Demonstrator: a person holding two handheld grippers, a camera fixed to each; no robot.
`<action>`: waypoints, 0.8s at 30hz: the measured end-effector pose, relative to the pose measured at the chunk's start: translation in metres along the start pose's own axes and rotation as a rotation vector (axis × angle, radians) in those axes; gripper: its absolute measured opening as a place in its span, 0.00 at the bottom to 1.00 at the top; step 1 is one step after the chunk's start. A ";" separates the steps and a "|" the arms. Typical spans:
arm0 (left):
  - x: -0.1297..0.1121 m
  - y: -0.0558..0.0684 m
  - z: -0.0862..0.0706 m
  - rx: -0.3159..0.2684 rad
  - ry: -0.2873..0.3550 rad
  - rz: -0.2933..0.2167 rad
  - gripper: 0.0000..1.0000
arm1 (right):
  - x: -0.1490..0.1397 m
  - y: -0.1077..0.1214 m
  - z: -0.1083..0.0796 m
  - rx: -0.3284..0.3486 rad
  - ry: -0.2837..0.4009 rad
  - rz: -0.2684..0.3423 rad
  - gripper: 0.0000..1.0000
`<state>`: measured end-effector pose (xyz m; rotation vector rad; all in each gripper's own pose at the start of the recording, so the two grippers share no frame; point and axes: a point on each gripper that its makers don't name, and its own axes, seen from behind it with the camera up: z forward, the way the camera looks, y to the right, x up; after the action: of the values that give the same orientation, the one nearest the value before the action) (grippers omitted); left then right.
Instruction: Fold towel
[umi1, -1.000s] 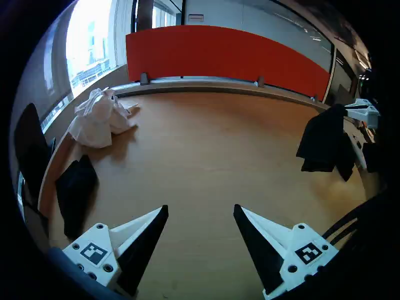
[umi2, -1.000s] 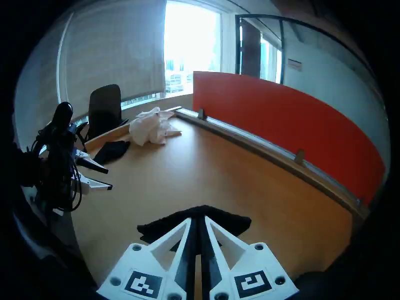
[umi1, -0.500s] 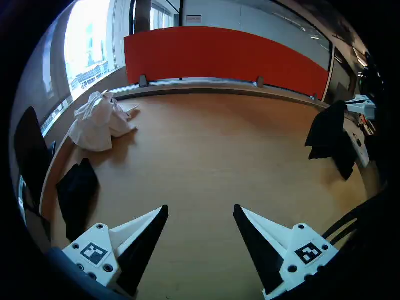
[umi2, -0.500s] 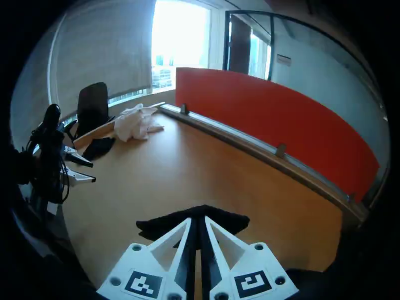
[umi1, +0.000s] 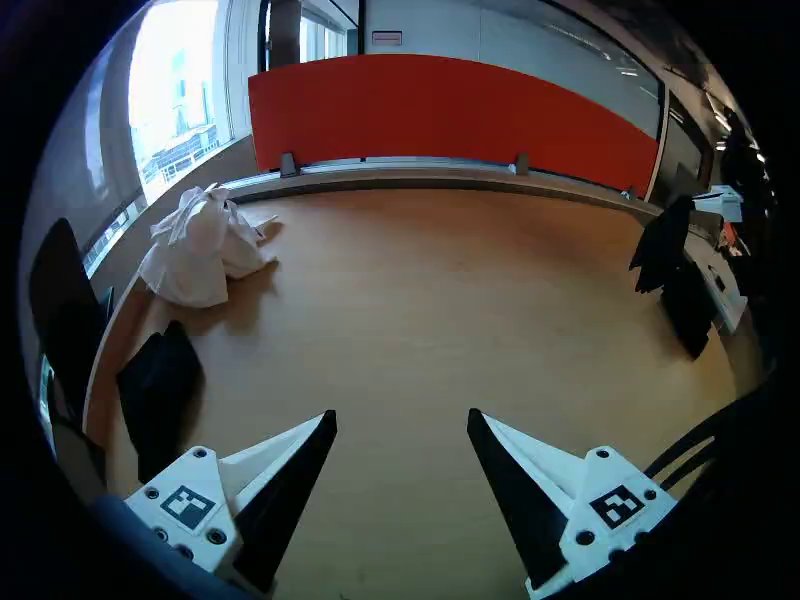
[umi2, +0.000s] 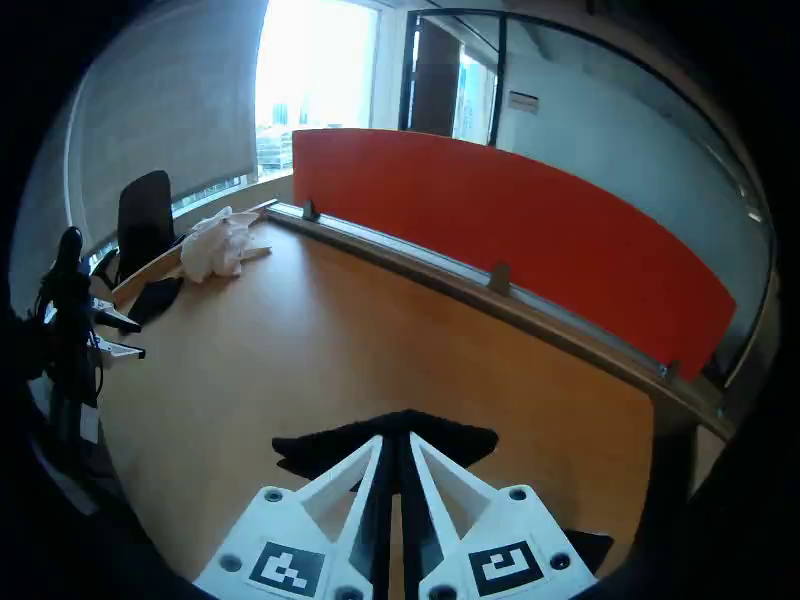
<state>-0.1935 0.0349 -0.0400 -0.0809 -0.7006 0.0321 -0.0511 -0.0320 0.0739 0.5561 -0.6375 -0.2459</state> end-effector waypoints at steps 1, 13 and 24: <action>0.000 0.000 0.000 0.000 0.000 0.000 0.97 | 0.000 0.005 -0.001 -0.006 -0.001 0.008 0.04; 0.006 -0.001 0.002 0.003 0.001 0.009 0.97 | -0.004 0.076 -0.010 -0.095 -0.027 0.063 0.04; 0.007 0.001 0.004 0.005 -0.006 0.015 0.97 | -0.020 0.139 -0.028 -0.188 -0.078 0.078 0.04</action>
<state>-0.1911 0.0361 -0.0324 -0.0814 -0.7054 0.0480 -0.0424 0.1020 0.1227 0.3416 -0.7022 -0.2520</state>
